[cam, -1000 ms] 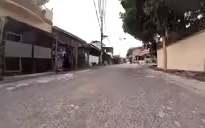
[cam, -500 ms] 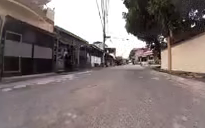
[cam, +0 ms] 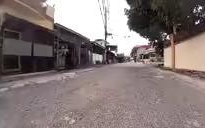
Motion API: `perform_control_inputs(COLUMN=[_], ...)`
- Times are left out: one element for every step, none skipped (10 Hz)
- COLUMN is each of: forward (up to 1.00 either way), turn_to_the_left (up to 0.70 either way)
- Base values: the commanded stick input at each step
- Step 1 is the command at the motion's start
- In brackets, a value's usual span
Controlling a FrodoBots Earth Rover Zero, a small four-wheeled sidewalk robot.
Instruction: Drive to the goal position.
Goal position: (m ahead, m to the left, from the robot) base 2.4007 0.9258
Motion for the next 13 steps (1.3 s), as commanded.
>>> perform_control_inputs(forward=[0.5,0.5,0.5,0.5,0.5,0.5,0.5,0.5,0.5,0.5,0.5,0.5,0.5], turn_to_the_left=[0.07,0.07,0.07,0.07,-0.03,-0.17,-0.3,-0.43,-0.43,-0.43,-0.43,-0.43,-0.43])
